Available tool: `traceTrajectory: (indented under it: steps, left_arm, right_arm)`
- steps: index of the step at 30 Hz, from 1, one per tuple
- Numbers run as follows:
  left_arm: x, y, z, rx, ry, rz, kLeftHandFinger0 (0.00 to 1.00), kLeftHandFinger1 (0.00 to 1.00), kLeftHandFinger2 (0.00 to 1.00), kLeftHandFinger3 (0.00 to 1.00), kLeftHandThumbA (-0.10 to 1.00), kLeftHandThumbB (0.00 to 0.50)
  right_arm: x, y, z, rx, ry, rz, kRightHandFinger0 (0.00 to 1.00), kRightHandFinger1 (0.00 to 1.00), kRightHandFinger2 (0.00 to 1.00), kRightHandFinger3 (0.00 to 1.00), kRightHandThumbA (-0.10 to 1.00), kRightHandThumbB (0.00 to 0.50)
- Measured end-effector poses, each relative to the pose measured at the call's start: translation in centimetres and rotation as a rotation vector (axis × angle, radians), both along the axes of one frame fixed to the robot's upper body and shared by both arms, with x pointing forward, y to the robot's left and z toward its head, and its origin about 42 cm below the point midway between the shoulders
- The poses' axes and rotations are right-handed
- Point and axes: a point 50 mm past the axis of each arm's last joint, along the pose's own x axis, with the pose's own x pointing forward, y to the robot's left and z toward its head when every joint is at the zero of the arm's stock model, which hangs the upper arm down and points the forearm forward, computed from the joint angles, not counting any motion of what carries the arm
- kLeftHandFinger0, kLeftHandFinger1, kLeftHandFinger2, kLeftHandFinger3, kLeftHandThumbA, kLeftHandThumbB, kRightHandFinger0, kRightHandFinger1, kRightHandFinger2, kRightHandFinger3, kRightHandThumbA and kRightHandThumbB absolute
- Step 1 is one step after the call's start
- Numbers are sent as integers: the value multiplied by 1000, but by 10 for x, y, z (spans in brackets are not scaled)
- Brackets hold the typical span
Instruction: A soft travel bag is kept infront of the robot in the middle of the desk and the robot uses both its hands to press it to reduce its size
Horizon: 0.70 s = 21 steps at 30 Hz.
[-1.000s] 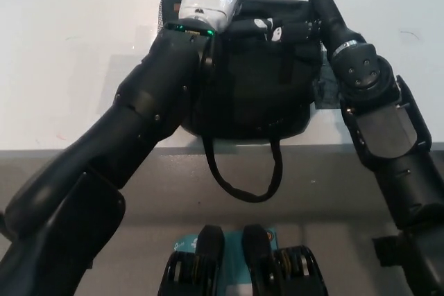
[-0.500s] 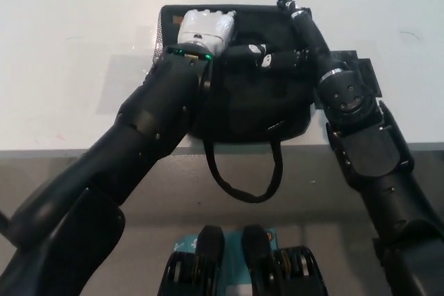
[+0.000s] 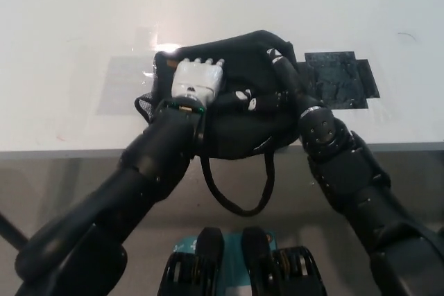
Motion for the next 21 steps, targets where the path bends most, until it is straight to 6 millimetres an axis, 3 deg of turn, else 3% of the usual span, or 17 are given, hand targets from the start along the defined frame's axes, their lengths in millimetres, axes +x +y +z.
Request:
traceTrajectory:
  steps: [2, 8, 12, 14, 15, 18, 21]
  left_arm:
    - [-2, 1, -9, 7, -1, 2, 1000, 1000, 1000, 1000, 1000, 113]
    - [-3, 6, -26, 18, -18, 4, 1000, 1000, 1000, 1000, 1000, 163]
    - [-6, 9, -34, 8, -35, -3, 1000, 1000, 1000, 1000, 1000, 169]
    - [-7, 10, -36, 4, -39, -8, 1000, 1000, 1000, 1000, 1000, 180]
    - [-8, 10, -37, 3, -40, -8, 1000, 1000, 1000, 1000, 1000, 180]
    - [-7, 12, -38, 6, -38, -8, 1000, 1000, 1000, 1000, 1000, 176]
    - [-5, 12, -37, 6, -34, -10, 1000, 1000, 1000, 1000, 1000, 180]
  right_arm:
    - [0, -1, -5, -79, -9, 21, 1000, 1000, 1000, 1000, 1000, 220]
    - [1, -4, -13, -299, -37, 84, 1000, 1000, 1000, 1000, 1000, 196]
    - [-3, -3, -19, -478, -84, 149, 1000, 1000, 1000, 1000, 1000, 194]
    - [-3, -2, -19, -517, -99, 163, 1000, 1000, 1000, 1000, 1000, 182]
    - [-3, -1, -20, -534, -107, 171, 1000, 1000, 1000, 1000, 1000, 207]
    - [-2, 1, -18, -579, -123, 190, 1000, 1000, 1000, 1000, 1000, 195]
    - [-1, 3, -16, -603, -130, 201, 1000, 1000, 1000, 1000, 1000, 215]
